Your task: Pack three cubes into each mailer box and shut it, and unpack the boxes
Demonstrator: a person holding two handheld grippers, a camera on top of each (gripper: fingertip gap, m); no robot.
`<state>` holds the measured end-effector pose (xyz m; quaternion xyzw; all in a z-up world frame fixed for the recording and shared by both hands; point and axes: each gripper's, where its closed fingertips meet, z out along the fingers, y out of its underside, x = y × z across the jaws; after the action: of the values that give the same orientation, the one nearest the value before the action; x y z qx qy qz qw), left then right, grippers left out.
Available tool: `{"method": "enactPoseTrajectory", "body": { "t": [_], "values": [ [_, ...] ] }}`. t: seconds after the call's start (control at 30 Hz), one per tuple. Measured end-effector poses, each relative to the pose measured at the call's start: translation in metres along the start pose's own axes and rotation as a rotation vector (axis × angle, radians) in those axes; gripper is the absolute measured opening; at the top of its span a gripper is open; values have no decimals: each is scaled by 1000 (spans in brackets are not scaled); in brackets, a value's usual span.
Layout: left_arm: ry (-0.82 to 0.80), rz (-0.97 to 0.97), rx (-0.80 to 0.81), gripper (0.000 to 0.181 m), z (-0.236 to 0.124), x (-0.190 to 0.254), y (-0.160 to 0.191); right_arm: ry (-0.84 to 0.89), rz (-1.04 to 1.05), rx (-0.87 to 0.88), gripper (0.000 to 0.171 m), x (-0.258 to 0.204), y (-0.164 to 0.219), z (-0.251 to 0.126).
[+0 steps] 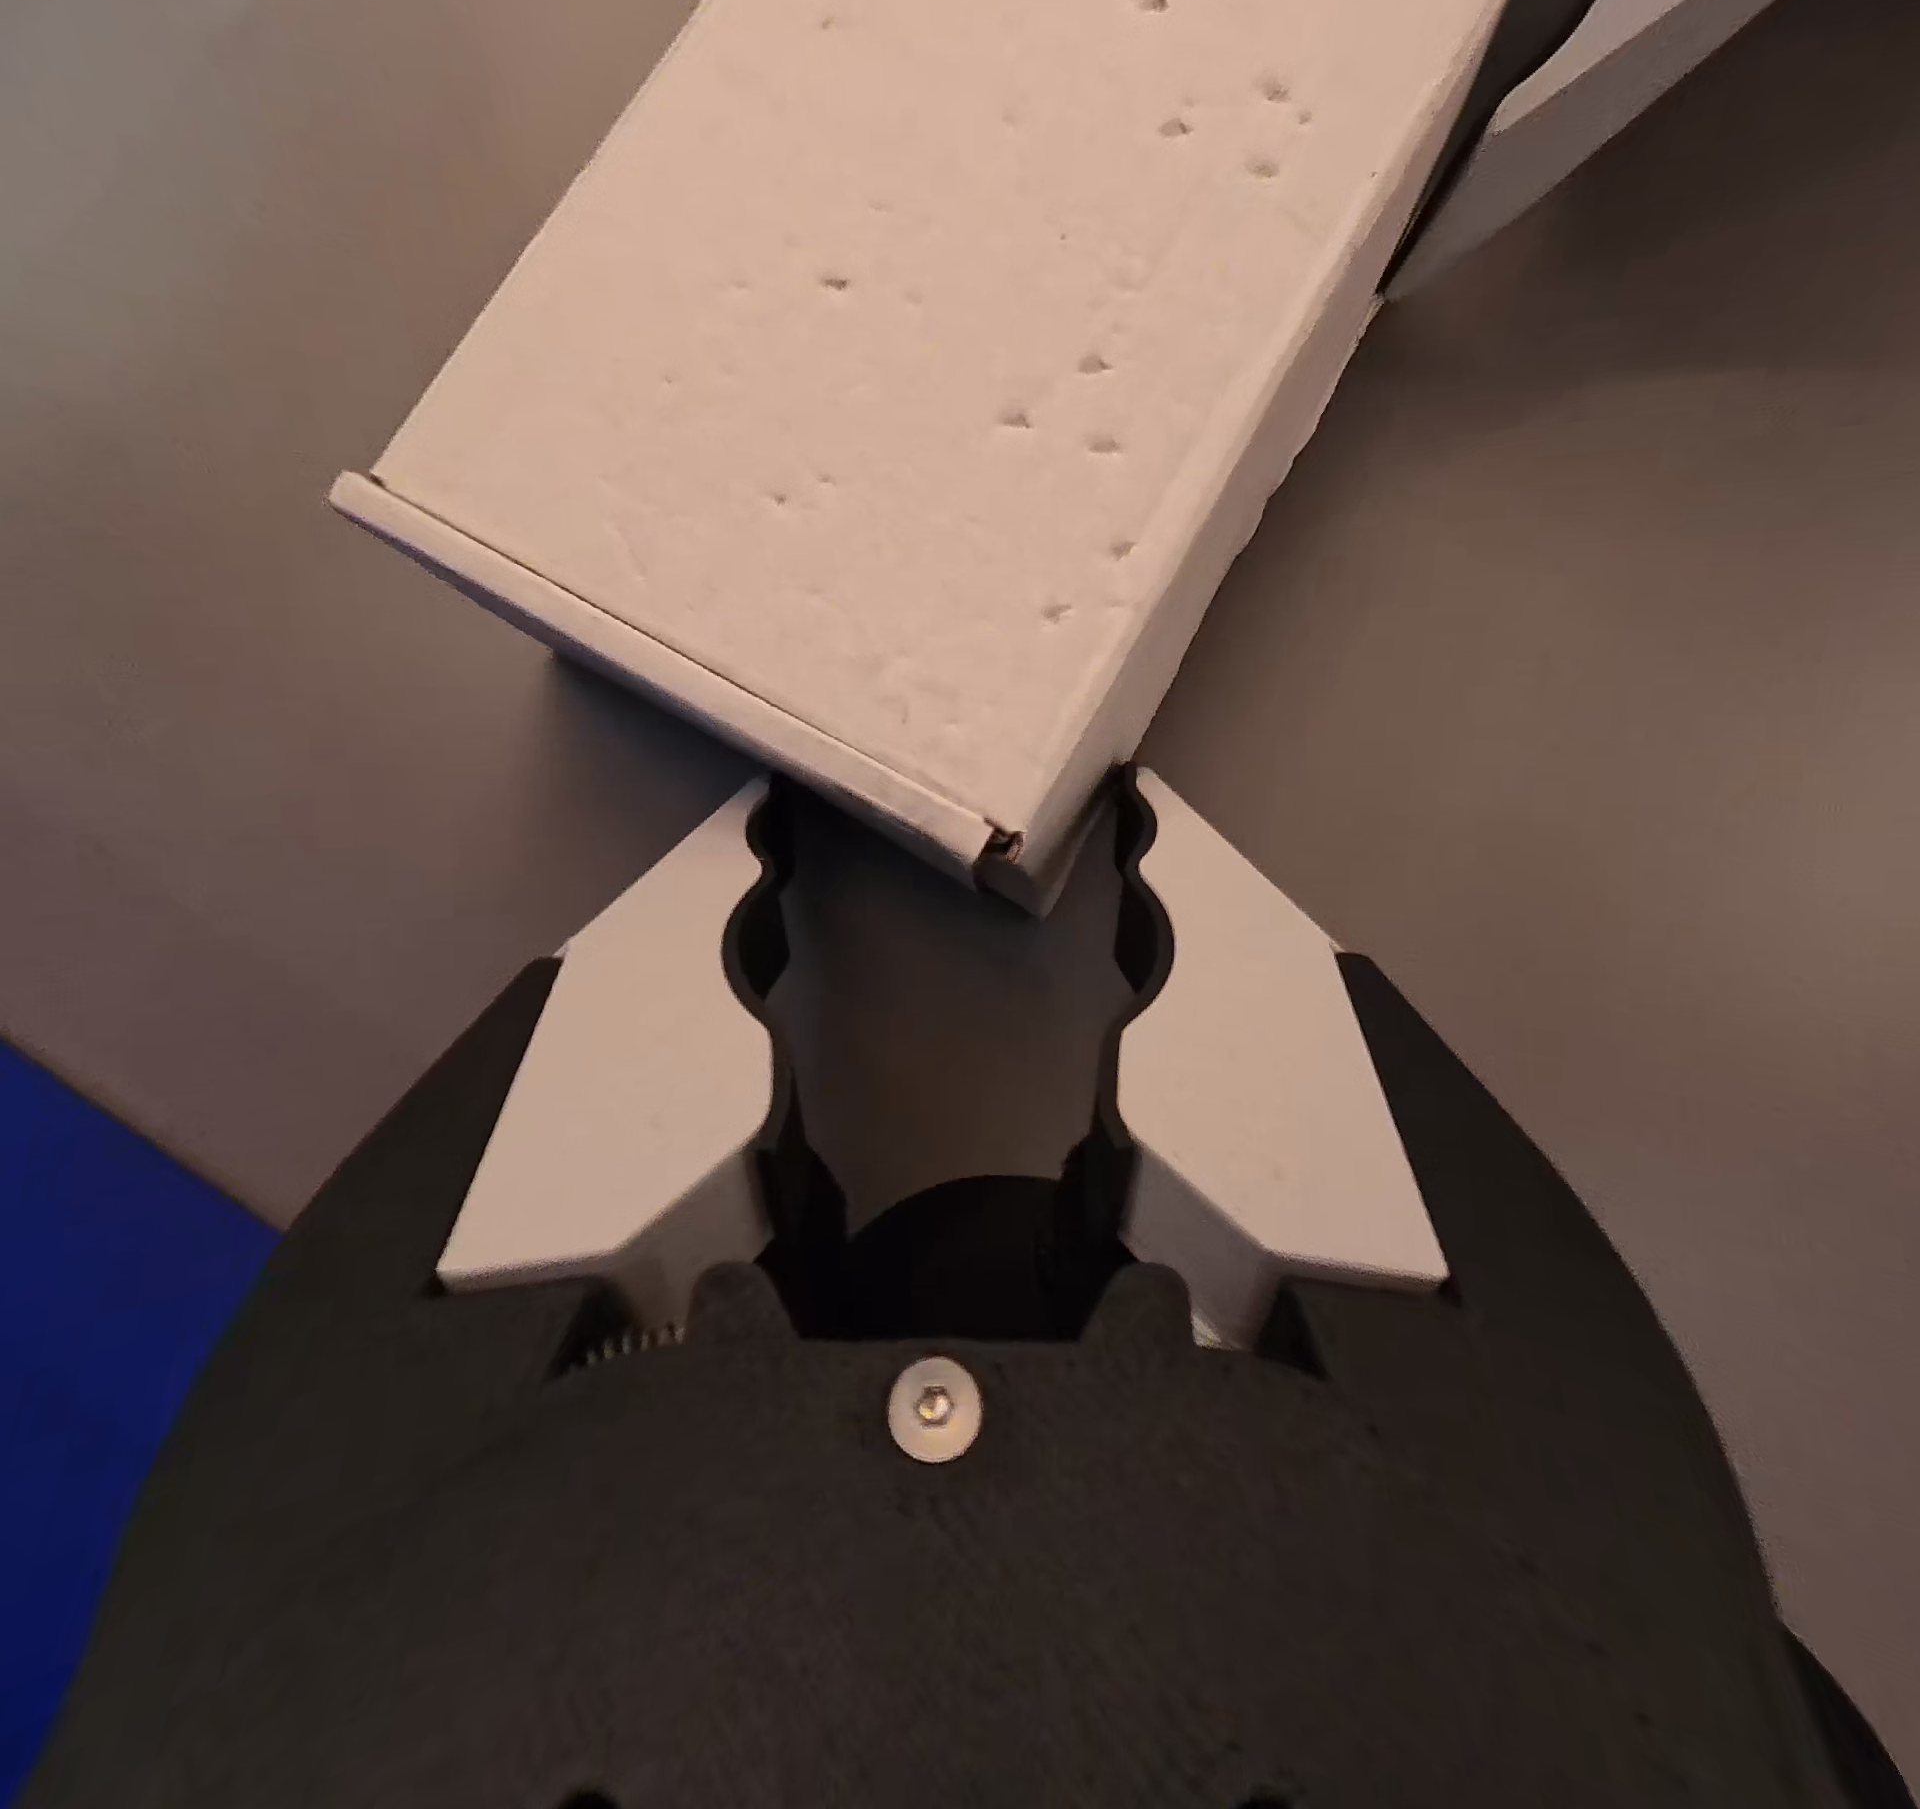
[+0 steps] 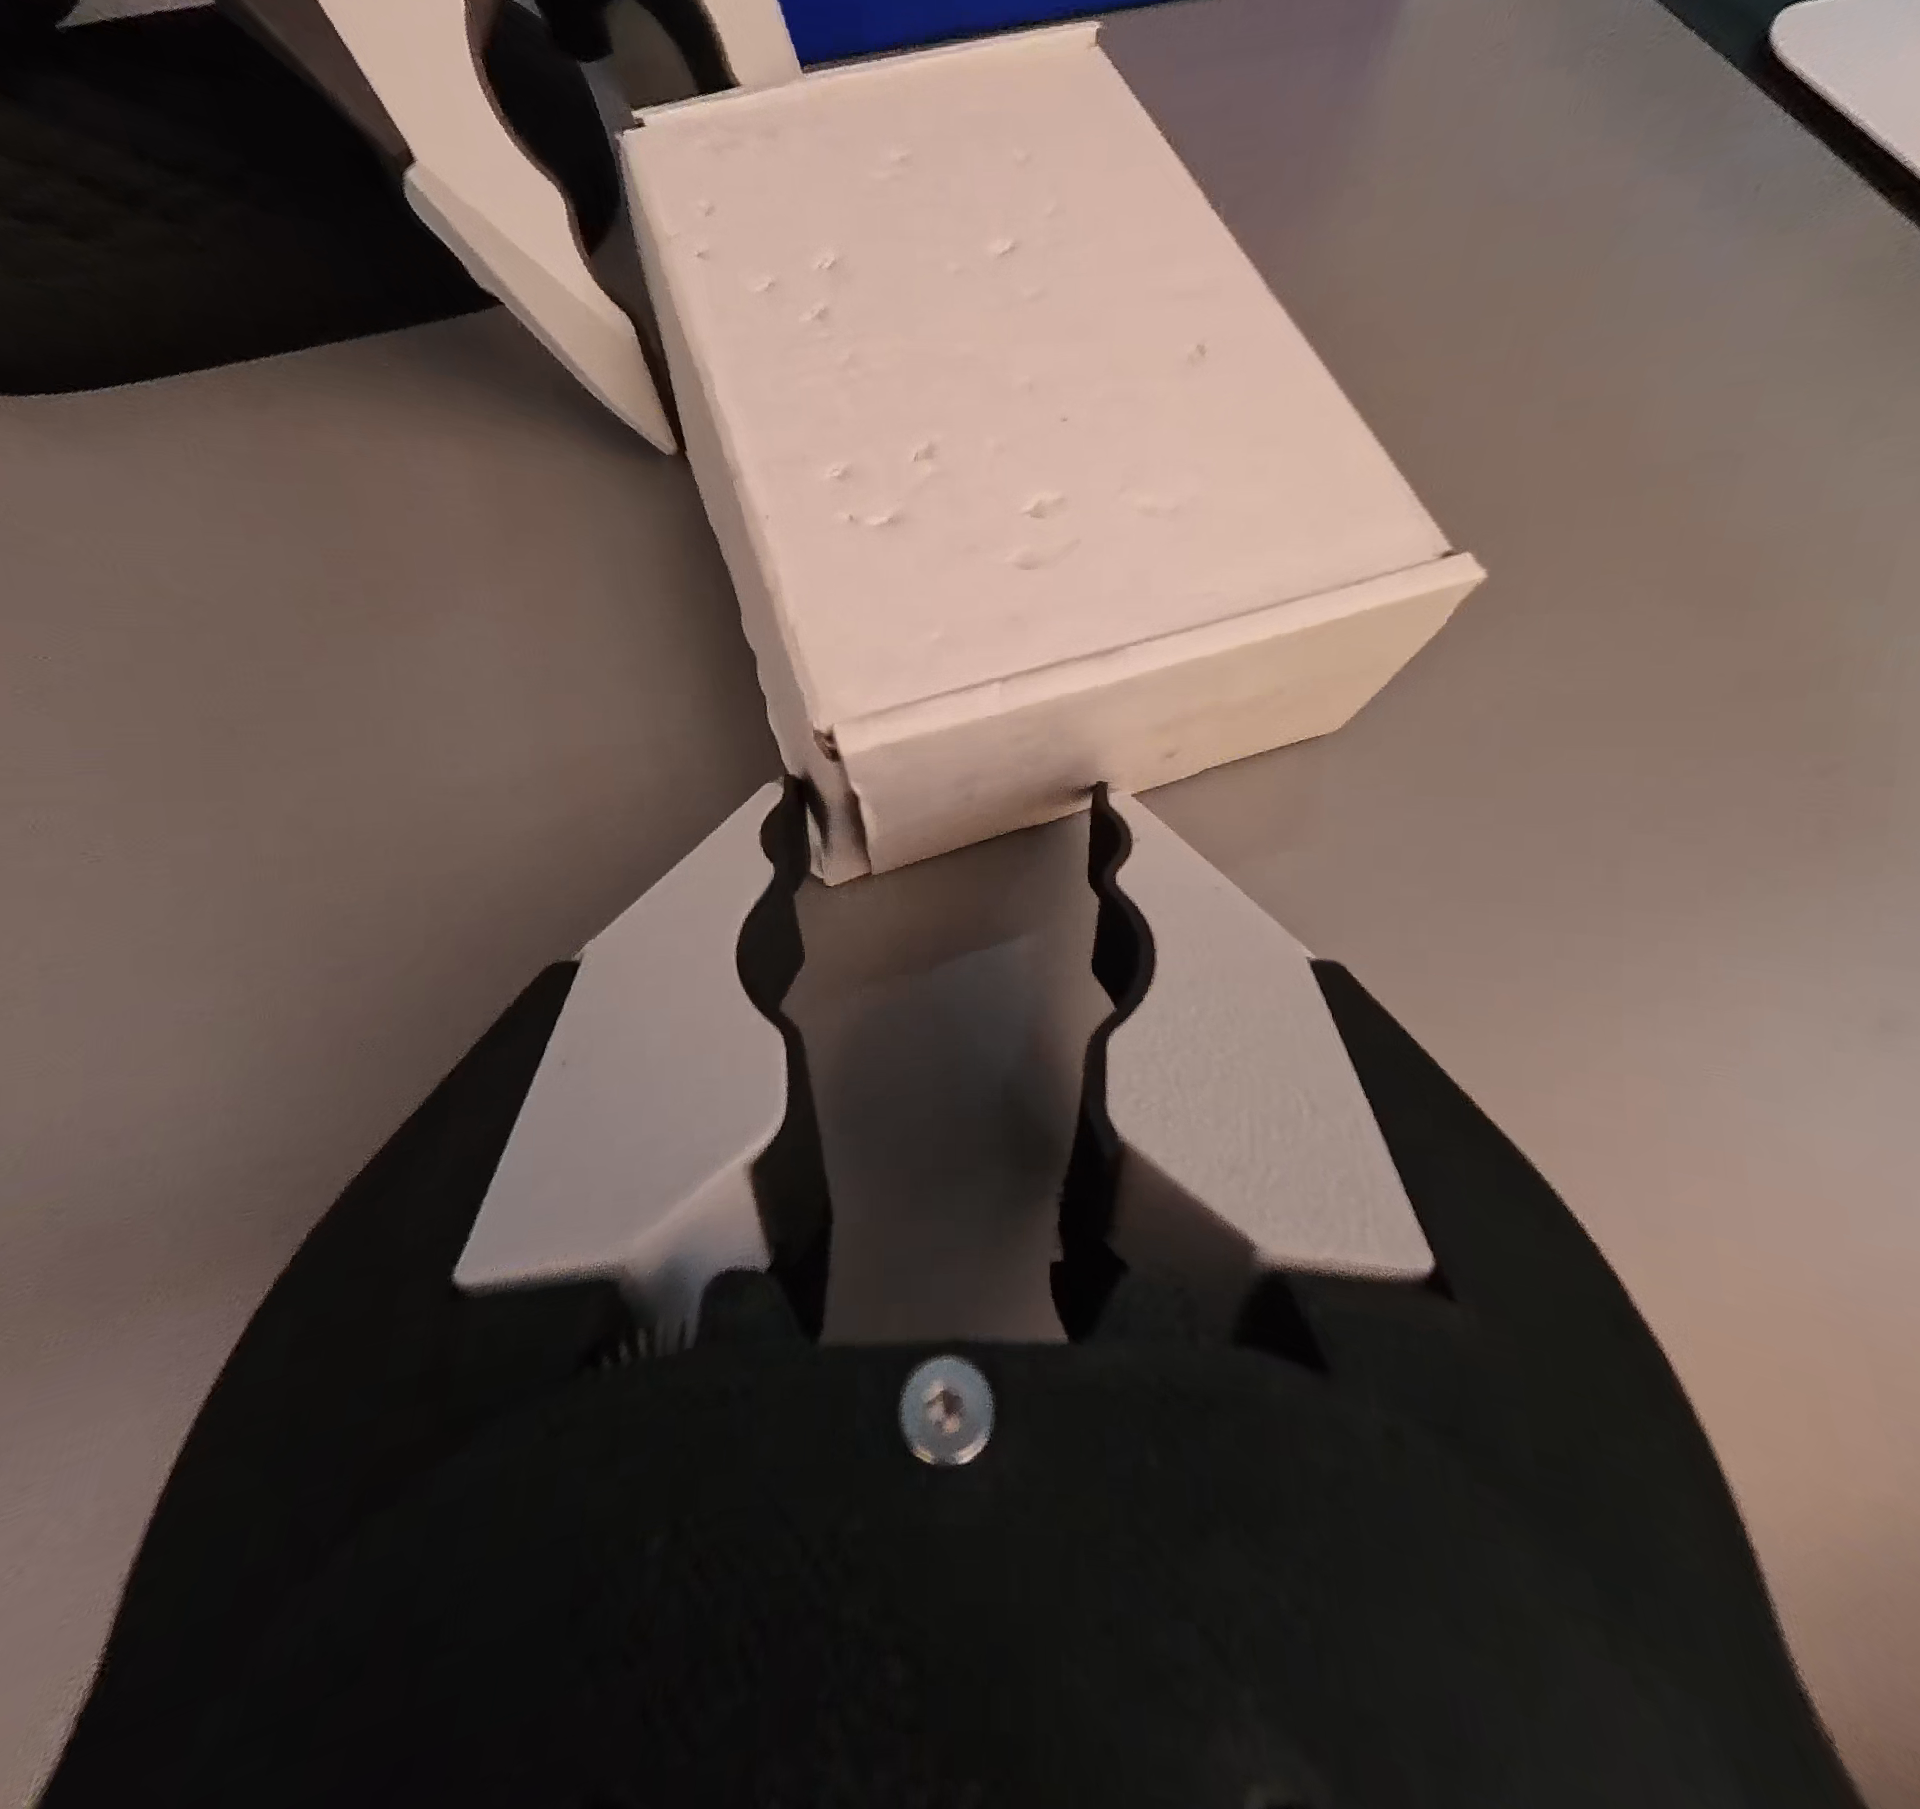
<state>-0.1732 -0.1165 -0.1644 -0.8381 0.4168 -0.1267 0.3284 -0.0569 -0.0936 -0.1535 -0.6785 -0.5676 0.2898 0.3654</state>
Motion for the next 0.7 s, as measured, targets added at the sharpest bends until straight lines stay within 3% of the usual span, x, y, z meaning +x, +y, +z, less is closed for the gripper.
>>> {"method": "enactPoseTrajectory", "body": {
  "t": [0.37,0.7],
  "values": [
    [-53,28,-1,53,2,-7,-3,66,-76,-42,43,3,1,0],
    [38,39,44,52,-6,3,-4,-7,20,21,54,10,1,-7]
  ]
}}
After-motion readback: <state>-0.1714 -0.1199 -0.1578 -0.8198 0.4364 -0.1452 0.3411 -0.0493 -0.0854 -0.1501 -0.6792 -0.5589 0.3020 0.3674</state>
